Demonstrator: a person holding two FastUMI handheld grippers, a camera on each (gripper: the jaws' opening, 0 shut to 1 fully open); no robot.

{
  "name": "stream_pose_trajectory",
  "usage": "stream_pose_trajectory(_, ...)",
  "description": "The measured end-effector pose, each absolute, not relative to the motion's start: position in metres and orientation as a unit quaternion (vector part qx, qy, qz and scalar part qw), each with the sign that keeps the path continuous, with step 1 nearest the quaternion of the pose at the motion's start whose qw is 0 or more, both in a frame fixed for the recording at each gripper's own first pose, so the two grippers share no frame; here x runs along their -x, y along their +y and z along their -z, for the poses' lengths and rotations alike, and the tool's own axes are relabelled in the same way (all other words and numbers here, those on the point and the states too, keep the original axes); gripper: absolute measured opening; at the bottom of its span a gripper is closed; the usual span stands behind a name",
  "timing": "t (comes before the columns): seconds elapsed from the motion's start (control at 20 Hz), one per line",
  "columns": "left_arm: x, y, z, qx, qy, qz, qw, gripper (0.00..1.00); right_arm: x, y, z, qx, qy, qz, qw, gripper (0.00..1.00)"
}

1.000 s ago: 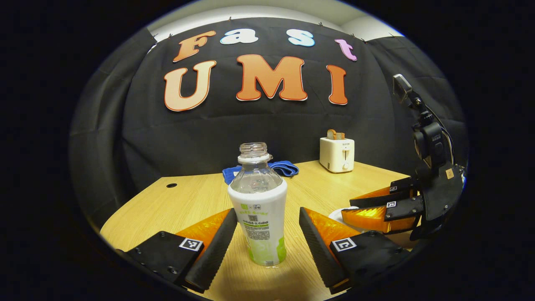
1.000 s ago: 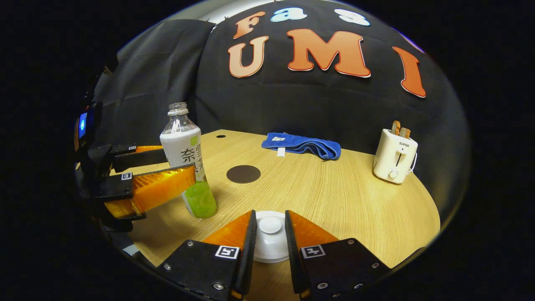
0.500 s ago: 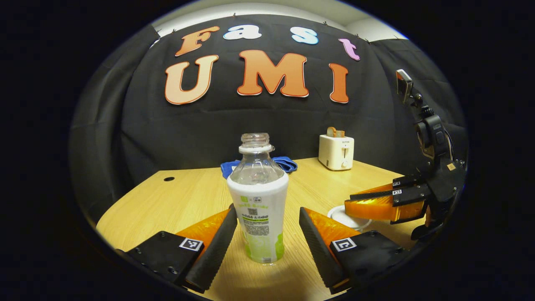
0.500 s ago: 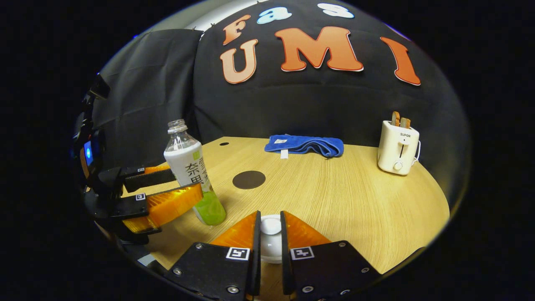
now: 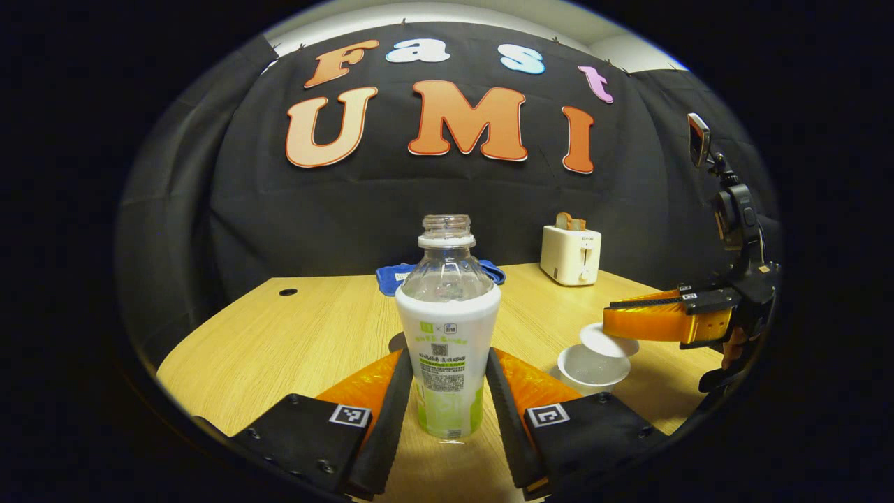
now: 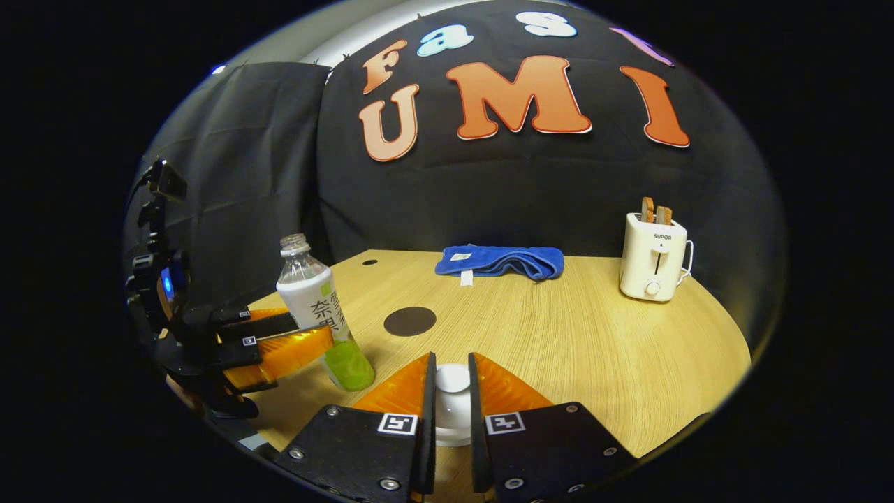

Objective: Open the teacup lid with one hand, grasp the water bottle and pour water into the teacup with the other hand; after pouring, place the water bottle on the coaster and then close the teacup lid.

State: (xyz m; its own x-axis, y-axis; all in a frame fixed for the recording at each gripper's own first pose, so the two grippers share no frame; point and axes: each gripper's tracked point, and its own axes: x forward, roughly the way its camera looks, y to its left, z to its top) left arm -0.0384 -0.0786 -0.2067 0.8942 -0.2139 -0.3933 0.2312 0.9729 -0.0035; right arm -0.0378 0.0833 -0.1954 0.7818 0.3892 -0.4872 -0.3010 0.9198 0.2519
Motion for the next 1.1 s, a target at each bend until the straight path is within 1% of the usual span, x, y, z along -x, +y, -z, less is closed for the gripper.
stream_pose_trajectory(0.05,0.038,-0.078,0.206,-0.030,0.199,0.115,0.973,0.66,0.038,0.081,0.192,-0.083,0.270,-0.181,0.942,0.21)
stream_pose_trajectory(0.15,0.034,-0.075,0.205,-0.058,0.198,0.111,0.972,0.61,0.038,0.074,0.186,-0.085,0.263,-0.176,0.945,0.21)
stream_pose_trajectory(0.25,0.029,-0.070,0.200,-0.117,0.188,0.106,0.969,0.63,0.036,0.066,0.182,-0.086,0.254,-0.166,0.949,0.21)
stream_pose_trajectory(0.45,0.019,-0.065,0.192,-0.252,0.165,0.096,0.949,0.62,0.040,0.056,0.176,-0.085,0.249,-0.155,0.952,0.21)
stream_pose_trajectory(0.6,0.016,-0.067,0.196,-0.337,0.158,0.105,0.922,0.63,0.041,0.044,0.168,-0.084,0.238,-0.145,0.957,0.21)
stream_pose_trajectory(0.65,0.015,-0.068,0.199,-0.366,0.154,0.109,0.911,0.62,0.042,0.039,0.166,-0.086,0.234,-0.140,0.958,0.21)
stream_pose_trajectory(0.7,0.016,-0.069,0.199,-0.394,0.151,0.112,0.900,0.63,0.042,0.035,0.165,-0.087,0.231,-0.135,0.960,0.21)
stream_pose_trajectory(0.8,0.014,-0.073,0.204,-0.443,0.147,0.122,0.876,0.63,0.043,0.023,0.165,-0.087,0.228,-0.122,0.962,0.21)
stream_pose_trajectory(0.9,0.013,-0.077,0.209,-0.480,0.145,0.134,0.855,0.61,0.044,0.013,0.167,-0.086,0.226,-0.112,0.964,0.21)
stream_pose_trajectory(1.1,0.010,-0.082,0.213,-0.552,0.134,0.153,0.808,0.63,0.045,-0.005,0.168,-0.084,0.225,-0.096,0.966,0.21)
